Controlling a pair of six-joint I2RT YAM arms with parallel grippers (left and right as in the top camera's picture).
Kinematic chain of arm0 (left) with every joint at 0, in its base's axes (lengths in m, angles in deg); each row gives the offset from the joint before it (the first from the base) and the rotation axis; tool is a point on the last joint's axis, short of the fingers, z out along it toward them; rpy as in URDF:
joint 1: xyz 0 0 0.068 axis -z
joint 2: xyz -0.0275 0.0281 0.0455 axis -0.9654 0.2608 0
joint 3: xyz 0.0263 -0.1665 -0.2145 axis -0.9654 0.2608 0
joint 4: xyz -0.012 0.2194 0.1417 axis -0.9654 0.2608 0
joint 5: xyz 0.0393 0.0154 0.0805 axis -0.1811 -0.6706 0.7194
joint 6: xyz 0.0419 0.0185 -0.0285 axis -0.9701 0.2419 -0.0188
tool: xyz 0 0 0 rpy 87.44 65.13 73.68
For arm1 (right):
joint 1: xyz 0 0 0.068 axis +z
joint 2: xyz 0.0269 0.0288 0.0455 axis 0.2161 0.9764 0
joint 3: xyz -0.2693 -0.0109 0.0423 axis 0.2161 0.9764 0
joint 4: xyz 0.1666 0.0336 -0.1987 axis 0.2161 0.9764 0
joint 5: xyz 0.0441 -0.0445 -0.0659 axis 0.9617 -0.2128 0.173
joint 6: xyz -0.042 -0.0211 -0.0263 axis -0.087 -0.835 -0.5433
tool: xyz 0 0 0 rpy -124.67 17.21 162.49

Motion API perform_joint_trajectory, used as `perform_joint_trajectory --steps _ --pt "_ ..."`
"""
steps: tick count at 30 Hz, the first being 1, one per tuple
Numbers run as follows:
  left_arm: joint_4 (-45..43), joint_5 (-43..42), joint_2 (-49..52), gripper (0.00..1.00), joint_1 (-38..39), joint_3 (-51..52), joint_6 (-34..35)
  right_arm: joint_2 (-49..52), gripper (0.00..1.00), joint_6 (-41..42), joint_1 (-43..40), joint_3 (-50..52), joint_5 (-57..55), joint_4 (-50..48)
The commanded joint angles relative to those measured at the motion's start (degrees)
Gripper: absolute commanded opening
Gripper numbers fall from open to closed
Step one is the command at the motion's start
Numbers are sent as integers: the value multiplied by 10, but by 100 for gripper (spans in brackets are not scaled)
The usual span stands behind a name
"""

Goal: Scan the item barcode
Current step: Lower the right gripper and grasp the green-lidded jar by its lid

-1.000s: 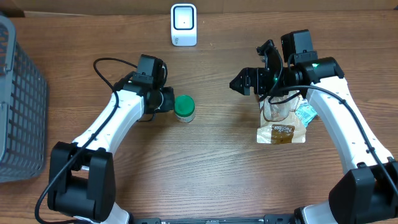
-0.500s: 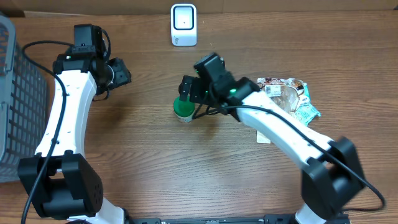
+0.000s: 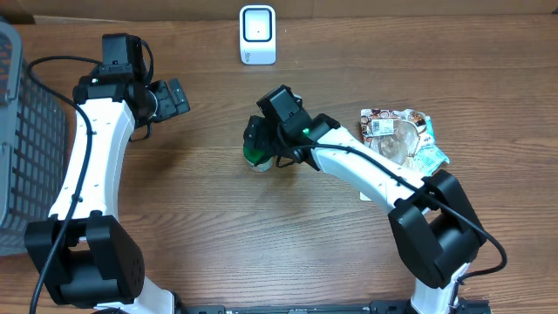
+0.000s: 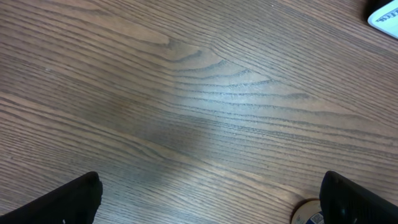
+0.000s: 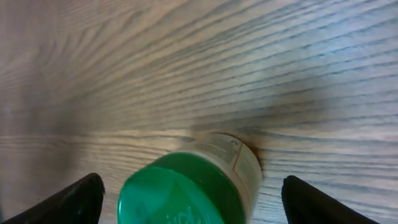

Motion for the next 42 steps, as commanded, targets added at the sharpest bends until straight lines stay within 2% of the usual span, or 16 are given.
perform_joint_trajectory --steps 1,8,12,14,18,24,30,33,35,36,37,40,42 --pt "-2 8 -2 100 -2 -3 2 2 84 -104 15 0 12 -5" --pt "-2 8 -2 100 -2 -3 2 15 80 -210 30 0 11 -5" --pt "-2 8 -2 100 -2 -3 2 18 71 -284 30 0 10 -2" --pt "-2 8 -2 100 -2 -3 2 18 68 -340 29 -1 0 -2" --pt "-2 8 -2 100 -2 -3 2 12 68 -464 29 -1 1 4" --pt "-2 7 -2 100 -2 -3 2 -40 68 -698 29 -2 4 47" --pt "-2 8 -2 100 -2 -3 2 -79 69 -803 29 -2 50 111" --pt "-2 8 -2 100 -2 -3 2 -82 72 -831 29 -2 97 133" --pt "-2 7 -2 100 -2 -3 2 -81 80 -830 29 -2 111 137" --pt "-2 8 -2 100 -2 -3 2 -81 88 -827 29 -2 110 137" --pt "-2 8 -2 100 -2 -3 2 -81 91 -819 29 -2 110 136" --pt "-2 8 -2 100 -2 -3 2 -81 94 -756 29 -2 104 123" --pt "-2 8 -2 100 -2 -3 2 -81 94 -682 25 -2 93 111"
